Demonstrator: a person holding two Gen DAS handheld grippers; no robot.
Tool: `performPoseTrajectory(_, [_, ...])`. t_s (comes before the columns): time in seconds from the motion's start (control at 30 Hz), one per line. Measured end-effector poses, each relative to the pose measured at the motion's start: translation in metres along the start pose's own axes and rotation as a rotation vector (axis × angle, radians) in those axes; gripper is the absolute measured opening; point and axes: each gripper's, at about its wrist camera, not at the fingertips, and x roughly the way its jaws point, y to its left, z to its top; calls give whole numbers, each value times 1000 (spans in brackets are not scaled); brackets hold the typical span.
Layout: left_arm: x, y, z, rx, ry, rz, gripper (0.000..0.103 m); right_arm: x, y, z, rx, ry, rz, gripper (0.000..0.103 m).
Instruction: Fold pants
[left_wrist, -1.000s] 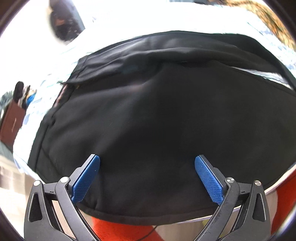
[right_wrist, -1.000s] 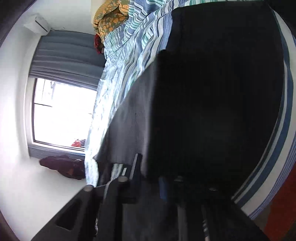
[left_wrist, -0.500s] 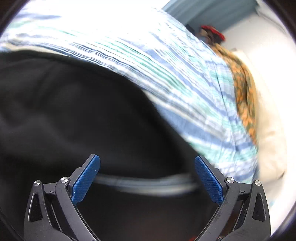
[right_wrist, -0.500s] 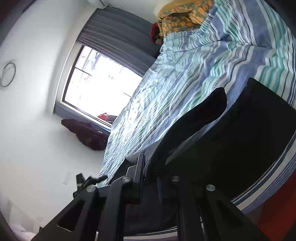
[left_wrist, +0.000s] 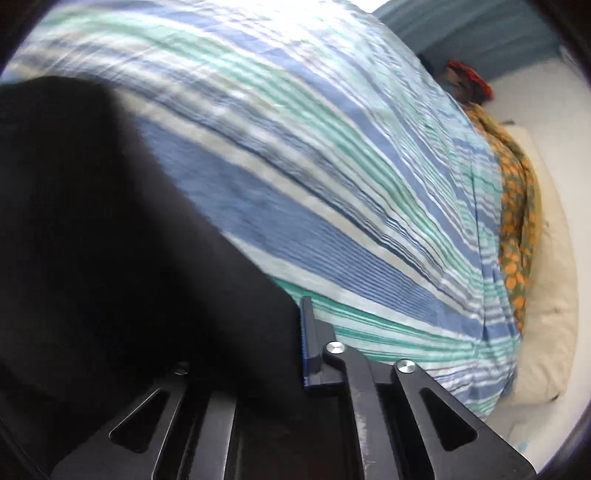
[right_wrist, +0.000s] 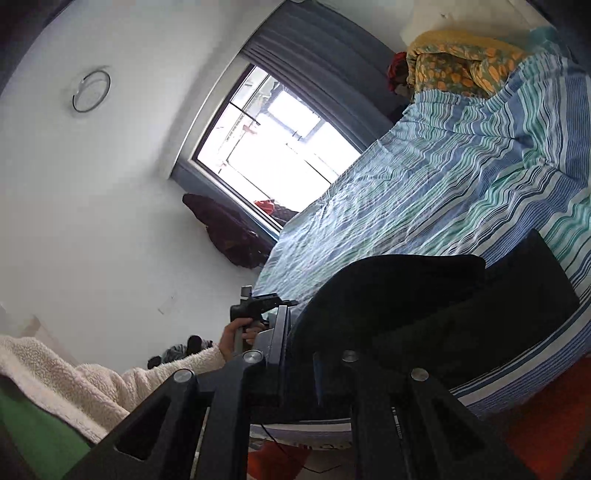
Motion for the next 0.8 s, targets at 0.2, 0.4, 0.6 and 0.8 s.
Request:
performPoseTrajectory(0.2, [-141,-24,-19,110,-301,-72,6,48,-46,64,12,-28,-94,10])
performPoseTrajectory(0.4, [-215,8,-132,299,-490,58,18,62,-29,103,-193,54,-124,10])
performPoseTrajectory(0.6, [-82,71,-222,298,-149,217,14,93,-145,35,-103,403,-541,10])
performPoseTrajectory(0.8, [-86,47,-233,384,-159,193,14,76,-147,30,-140,382,-668,10])
